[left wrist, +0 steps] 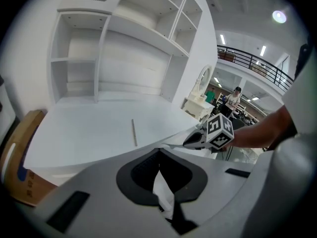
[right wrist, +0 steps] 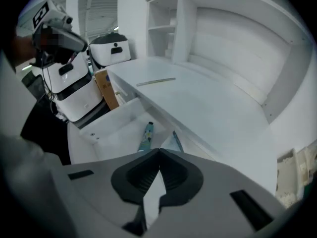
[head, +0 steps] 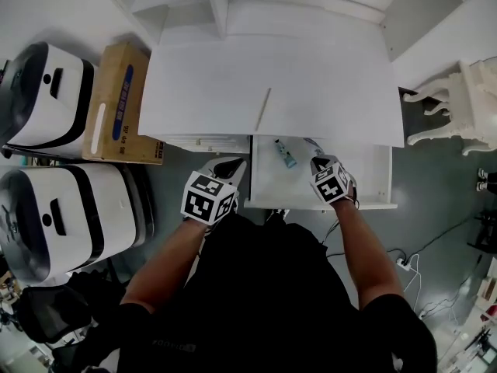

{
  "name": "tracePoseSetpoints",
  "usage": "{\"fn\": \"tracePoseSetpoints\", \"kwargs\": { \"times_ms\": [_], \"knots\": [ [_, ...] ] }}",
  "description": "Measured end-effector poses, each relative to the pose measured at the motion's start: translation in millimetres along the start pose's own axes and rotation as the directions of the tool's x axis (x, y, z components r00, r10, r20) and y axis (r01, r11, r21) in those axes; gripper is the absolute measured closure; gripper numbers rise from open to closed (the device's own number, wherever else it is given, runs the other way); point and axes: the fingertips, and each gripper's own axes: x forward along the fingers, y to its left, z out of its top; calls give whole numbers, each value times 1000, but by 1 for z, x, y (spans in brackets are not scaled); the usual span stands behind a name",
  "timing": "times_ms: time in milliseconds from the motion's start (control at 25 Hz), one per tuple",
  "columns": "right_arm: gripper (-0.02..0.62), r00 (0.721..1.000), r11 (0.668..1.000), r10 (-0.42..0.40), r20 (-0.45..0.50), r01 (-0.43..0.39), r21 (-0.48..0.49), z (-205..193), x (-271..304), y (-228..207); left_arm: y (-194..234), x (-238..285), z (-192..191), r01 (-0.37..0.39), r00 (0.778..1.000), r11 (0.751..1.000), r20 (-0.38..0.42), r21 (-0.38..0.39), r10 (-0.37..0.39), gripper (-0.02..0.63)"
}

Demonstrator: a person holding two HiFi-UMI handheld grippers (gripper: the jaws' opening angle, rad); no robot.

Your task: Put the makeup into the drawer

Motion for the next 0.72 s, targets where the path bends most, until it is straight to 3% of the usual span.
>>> {"fn": "tracePoseSetpoints", "kwargs": {
  "times_ms": [160,400,720],
  "knots": [
    [566,991,993,103,-79,-107,-43,-20,31,33,-3,-2,2,-23,1000,1000,3,-6,23,600],
    [566,973,981,185,-139,-192,-39,-37,66,53,2,-10,-3,-65,998,998,-5,-24,65,600],
    [564,946,971,235,-222,-239,9,-53,91,63,10,-22,-13,-95,995,995,-21,-37,95,600]
  ]
}}
